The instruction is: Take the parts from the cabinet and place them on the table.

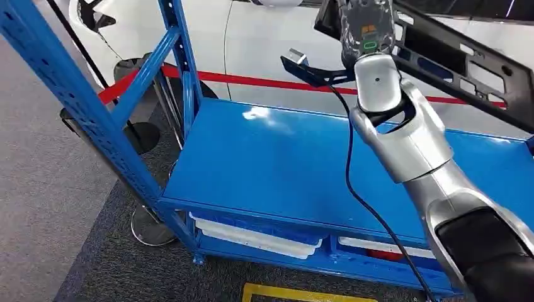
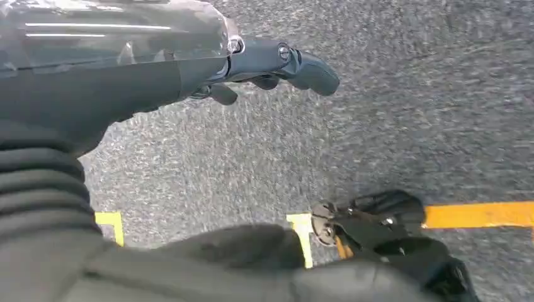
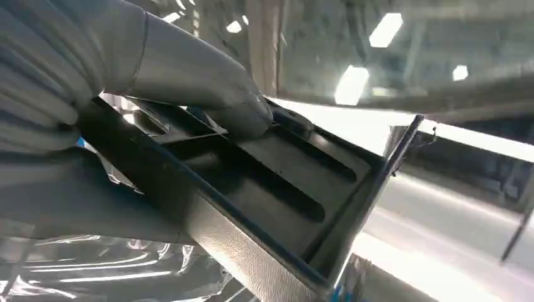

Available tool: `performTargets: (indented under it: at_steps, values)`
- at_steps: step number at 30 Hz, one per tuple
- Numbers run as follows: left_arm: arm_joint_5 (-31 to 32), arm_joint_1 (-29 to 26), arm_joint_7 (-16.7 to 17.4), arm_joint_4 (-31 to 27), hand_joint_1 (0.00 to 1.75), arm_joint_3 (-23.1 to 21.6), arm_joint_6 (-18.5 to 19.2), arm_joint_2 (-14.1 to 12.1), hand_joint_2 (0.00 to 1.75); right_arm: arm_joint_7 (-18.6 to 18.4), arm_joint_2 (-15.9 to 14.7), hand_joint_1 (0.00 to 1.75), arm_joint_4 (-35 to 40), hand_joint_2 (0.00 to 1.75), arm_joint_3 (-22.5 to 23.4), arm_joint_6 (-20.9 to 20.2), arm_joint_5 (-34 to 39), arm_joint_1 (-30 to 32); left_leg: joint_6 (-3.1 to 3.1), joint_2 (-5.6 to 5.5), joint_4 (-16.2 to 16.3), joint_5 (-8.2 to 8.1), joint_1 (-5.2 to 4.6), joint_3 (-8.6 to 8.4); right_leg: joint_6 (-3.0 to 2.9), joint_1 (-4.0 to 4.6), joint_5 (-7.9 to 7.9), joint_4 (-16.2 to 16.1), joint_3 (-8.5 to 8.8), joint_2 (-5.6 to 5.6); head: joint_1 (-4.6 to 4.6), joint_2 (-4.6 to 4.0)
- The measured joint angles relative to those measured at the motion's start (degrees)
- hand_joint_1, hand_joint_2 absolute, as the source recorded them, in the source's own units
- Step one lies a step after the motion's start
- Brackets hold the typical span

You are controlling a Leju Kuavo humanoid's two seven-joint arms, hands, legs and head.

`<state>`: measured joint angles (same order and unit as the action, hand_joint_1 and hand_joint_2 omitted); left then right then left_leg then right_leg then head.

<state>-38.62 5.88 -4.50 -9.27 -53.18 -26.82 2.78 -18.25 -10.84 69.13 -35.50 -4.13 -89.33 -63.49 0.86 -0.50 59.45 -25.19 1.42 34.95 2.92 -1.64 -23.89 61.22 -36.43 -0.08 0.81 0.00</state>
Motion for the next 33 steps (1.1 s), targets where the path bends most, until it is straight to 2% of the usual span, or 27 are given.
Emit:
performTargets:
  at_steps: [1,2,4,5,6,7,8,10,11,12,13,15,16,17,19,20,21,22,23,24,26,27,28,30,31,32,33]
  values:
    - [0.0,0.1,-0.2,0.0,0.0,0.0,0.0,0.0,1.75,0.2,0.0,1.75,0.1,1.75,0.0,0.6,0.3,-0.6,-0.37,-0.08,0.0,-0.08,-0.28,0.1,-0.07,0.53,-0.84,-1.5,0.93,0.24,0.0,0.0]
    - [-0.1,0.1,-0.3,0.0,0.0,0.0,0.0,0.1,1.75,0.4,0.0,1.75,0.4,1.75,0.0,1.2,1.0,-1.0,-0.68,-0.17,0.1,-0.05,-0.25,0.2,-0.65,0.74,-0.99,-2.5,0.96,0.21,0.04,0.0]
    - [-0.6,-0.2,-1.0,0.0,0.0,0.0,0.0,0.3,1.75,1.0,0.0,1.75,1.4,1.75,0.4,3.4,3.5,-0.9,-1.27,-0.16,-0.3,0.14,-0.14,0.09,-1.27,0.97,-1.07,-2.2,0.77,0.13,0.07,0.0]
    - [-0.7,-0.3,-1.2,0.0,0.0,0.0,0.0,0.3,1.75,1.1,0.0,1.75,2.2,1.75,0.9,4.8,5.3,-0.9,-1.77,-0.19,-0.5,0.19,-0.22,0.01,-1.82,0.94,-0.86,-2.4,0.79,0.12,0.02,0.0]
    - [-1.0,-0.3,-1.3,0.0,0.0,0.0,0.0,0.3,1.75,1.3,0.0,1.75,3.2,1.75,1.6,5.9,6.7,-0.8,-1.96,0.0,0.0,-0.5,-0.12,0.37,-2.32,0.46,-0.6,-2.9,1.09,-0.01,0.13,0.0]
    - [-1.3,-0.3,-1.3,0.0,0.0,0.1,0.0,0.3,1.75,1.4,0.0,1.75,4.4,1.75,2.4,6.7,7.9,-0.8,-1.88,0.18,2.0,-2.01,-0.17,1.11,-2.89,0.62,-0.63,-3.0,1.18,-0.04,0.09,0.0]
    - [-1.5,-0.3,-1.3,0.0,0.0,0.1,0.2,0.3,1.75,1.5,0.1,1.75,5.4,1.75,3.0,7.5,8.8,-0.3,-1.78,0.17,6.0,-4.19,-0.17,2.81,-3.34,0.82,-0.72,-3.0,1.22,-0.14,0.15,0.0]
    - [-1.8,-0.4,-1.0,0.0,0.0,0.1,0.1,0.3,1.75,2.0,0.5,1.75,7.7,1.75,3.9,8.7,10.6,2.0,-1.74,0.15,15.1,-7.84,-0.22,6.87,-3.68,1.25,-0.92,-3.0,1.39,-0.13,0.13,0.0]
    - [-1.9,-0.4,-0.7,0.0,0.0,0.1,-0.1,0.3,1.75,2.4,0.9,1.75,9.1,1.75,4.3,9.4,11.9,3.6,-1.72,0.16,17.7,-8.18,-0.28,8.2,-3.84,1.52,-1.02,-2.9,1.45,-0.06,0.13,0.0]
    - [-2.0,-0.4,-0.6,0.0,0.0,0.1,-0.4,0.3,1.75,2.9,1.4,1.75,10.3,1.75,4.6,10.0,13.0,5.0,-1.54,0.16,17.2,-7.09,-0.32,8.13,-4.02,1.75,-1.15,-2.7,1.52,0.06,0.13,0.0]
    - [-2.1,-0.4,-0.6,0.0,0.0,0.2,-0.7,0.3,1.75,3.7,1.8,1.75,11.7,1.75,5.1,10.9,14.7,6.1,-1.24,0.16,14.1,-4.84,-0.39,6.83,-4.13,1.98,-1.3,-2.5,1.57,0.14,0.13,0.0]
    - [-2.2,-0.4,-0.6,0.0,0.0,0.2,-1.0,0.3,1.75,6.1,2.8,1.75,13.8,1.75,6.3,12.8,19.8,8.0,-0.33,0.18,4.3,0.1,-0.76,2.29,-4.1,2.25,-1.7,-2.2,1.84,0.28,0.13,0.0]
    - [-2.2,-0.4,-0.6,0.0,0.0,0.2,-1.1,0.2,1.75,7.7,3.5,1.75,15.1,1.75,7.3,14.0,22.5,9.4,0.43,0.27,1.8,-0.32,-1.08,0.86,-3.95,2.26,-1.88,-2.2,1.75,0.26,0.02,0.0]
    - [-2.2,-0.4,-0.7,0.0,0.0,0.2,-1.3,0.3,1.75,9.6,4.0,1.75,16.1,1.75,8.1,15.2,25.0,10.6,0.26,0.23,0.3,-0.27,-1.21,0.46,-3.74,2.48,-1.94,-1.8,1.45,0.26,0.09,0.0]
    - [-2.2,-0.3,-0.8,0.0,0.0,0.2,-1.5,0.3,1.75,12.7,4.9,1.75,18.0,1.75,9.6,16.7,29.1,13.7,0.3,-0.04,0.5,-0.22,-1.35,0.49,-3.21,2.05,-1.86,-2.1,1.49,0.05,0.06,0.02]
    - [-2.2,-0.3,-0.8,0.0,0.0,0.2,-1.5,0.3,1.75,13.1,5.1,1.75,18.5,1.75,10.0,17.0,29.6,14.7,0.44,-0.12,0.3,-0.12,-1.38,0.47,-2.97,2.02,-1.8,-2.2,1.6,-0.02,0.02,0.02]
    - [-2.2,-0.4,-0.8,0.0,0.0,0.2,-1.5,0.5,1.75,13.4,5.6,1.75,19.3,1.75,10.6,17.2,30.2,15.2,0.84,0.05,-0.7,0.33,-0.62,0.03,-2.68,2.31,-2.19,-2.0,1.41,-0.05,0.09,0.02]
    - [-2.2,-0.3,-0.8,0.0,0.0,0.2,-1.6,0.5,1.75,14.1,5.7,1.75,19.9,1.75,11.3,17.2,31.6,15.8,0.97,0.04,-1.0,0.48,-0.72,-0.26,-2.15,2.13,-3.19,-0.7,1.06,0.12,-0.19,0.0]
    - [-2.2,-0.2,-0.8,0.0,0.0,0.2,-1.6,0.7,1.75,15.2,6.0,1.75,20.3,1.75,11.8,17.1,33.4,16.3,1.01,0.07,-1.1,0.51,-0.7,-0.29,-1.86,1.92,-4.98,2.2,-0.28,0.11,-0.35,0.0]
    - [-2.2,-0.2,-0.8,0.0,0.0,0.2,-1.6,0.8,1.75,17.1,6.3,1.75,20.9,1.75,12.6,17.1,36.1,17.2,1.08,0.09,-1.1,0.47,-0.69,-0.3,-1.44,1.56,-7.34,7.1,-2.69,0.1,-0.39,0.0]
    - [-2.2,-0.2,-0.8,0.0,0.0,0.2,-1.7,0.9,1.75,20.7,7.0,1.75,21.4,1.75,14.3,17.2,40.9,19.7,1.06,0.08,-1.0,0.4,-0.61,-0.34,-0.86,0.88,-9.43,14.2,-6.5,0.09,-0.39,0.0]
    - [-2.2,-0.3,-0.8,0.0,0.0,0.2,-1.7,0.9,1.75,22.5,7.4,1.75,21.5,1.75,15.1,17.4,43.5,20.7,1.0,0.07,-1.0,0.36,-0.53,-0.38,-0.64,0.57,-8.58,14.4,-6.8,0.06,-0.37,0.0]
    - [-2.2,-0.4,-0.8,0.0,0.0,0.2,-1.8,0.9,1.75,24.2,7.8,1.75,21.6,1.75,15.9,17.6,46.0,21.3,0.86,0.04,-0.9,0.27,-0.45,-0.4,-0.43,0.26,-6.6,12.1,-5.92,0.05,-0.39,0.0]
    - [-1.8,-0.3,-0.7,0.0,0.0,0.1,-1.8,0.9,1.75,28.1,8.9,1.75,22.4,1.75,17.9,17.6,52.8,22.1,0.37,-0.03,-0.7,-0.05,-0.18,-0.54,-0.15,-0.18,-1.02,1.6,-0.93,0.01,-0.39,0.0]
    - [-1.8,-0.2,-0.6,0.0,0.0,0.0,-1.8,0.9,1.75,29.6,9.4,1.75,23.0,1.75,18.8,17.5,55.3,22.5,0.05,-0.02,-0.6,-0.22,-0.16,-0.59,-0.15,-0.26,-0.66,-2.0,0.57,0.02,-0.39,0.02]
    - [-1.7,-0.1,-0.6,0.0,0.0,-0.1,-1.8,0.9,1.75,31.2,9.9,1.75,23.5,1.75,19.6,17.2,58.4,23.0,-0.44,-0.09,-0.5,-0.23,-0.41,-0.41,-0.51,0.48,-0.96,-2.4,0.92,0.18,-0.42,0.0]
    - [-1.6,-0.1,-0.5,0.0,0.0,-0.1,-1.8,0.9,1.75,32.6,10.7,1.75,24.1,1.75,20.3,17.1,60.9,23.6,-0.68,-0.09,-0.6,-0.2,-0.39,-0.38,-0.97,0.45,-0.9,-2.4,0.79,0.24,-0.31,0.0]
